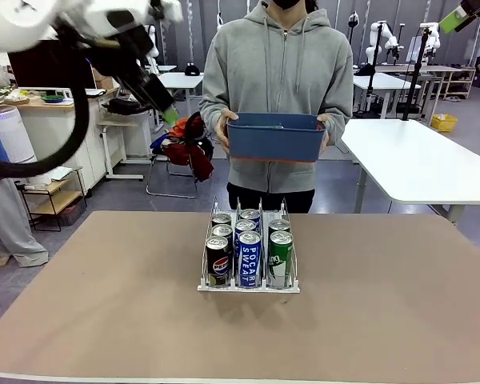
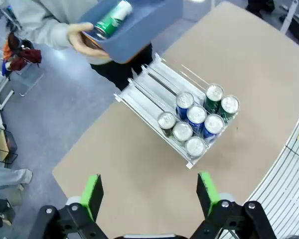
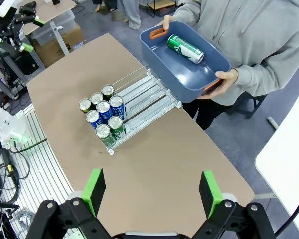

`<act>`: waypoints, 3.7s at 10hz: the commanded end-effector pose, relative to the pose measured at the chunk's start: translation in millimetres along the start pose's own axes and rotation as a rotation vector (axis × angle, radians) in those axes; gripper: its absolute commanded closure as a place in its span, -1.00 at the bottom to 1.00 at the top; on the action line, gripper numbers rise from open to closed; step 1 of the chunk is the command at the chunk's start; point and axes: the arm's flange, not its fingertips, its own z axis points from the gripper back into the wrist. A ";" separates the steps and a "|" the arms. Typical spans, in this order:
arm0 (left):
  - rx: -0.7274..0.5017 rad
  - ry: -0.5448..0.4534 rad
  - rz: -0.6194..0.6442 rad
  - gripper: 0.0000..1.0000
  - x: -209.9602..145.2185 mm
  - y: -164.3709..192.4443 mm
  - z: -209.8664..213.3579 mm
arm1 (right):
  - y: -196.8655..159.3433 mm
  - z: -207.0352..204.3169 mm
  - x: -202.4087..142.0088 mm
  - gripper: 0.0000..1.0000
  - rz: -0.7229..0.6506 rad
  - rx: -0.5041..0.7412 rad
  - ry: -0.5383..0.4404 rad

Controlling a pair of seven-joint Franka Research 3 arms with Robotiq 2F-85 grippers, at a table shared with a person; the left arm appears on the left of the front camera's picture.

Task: Fill the beverage cans into the dispenser.
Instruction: Pick up the Sprite handed by the human.

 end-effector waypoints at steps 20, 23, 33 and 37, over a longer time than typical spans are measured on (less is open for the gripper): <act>-0.141 -0.088 -0.077 -1.00 29.8 35.6 86.7 | 0.9 -0.1 -1.3 -1.00 -0.005 0.002 0.001; -0.141 -0.088 -0.077 -1.00 29.8 35.6 86.7 | 0.9 -0.1 -1.3 -1.00 -0.005 0.002 0.001; -0.141 -0.088 -0.077 -1.00 29.8 35.6 86.7 | 0.9 -0.1 -1.3 -1.00 -0.005 0.002 0.001; -0.141 -0.088 -0.077 -1.00 29.8 35.6 86.7 | 0.9 -0.1 -1.3 -1.00 -0.005 0.002 0.001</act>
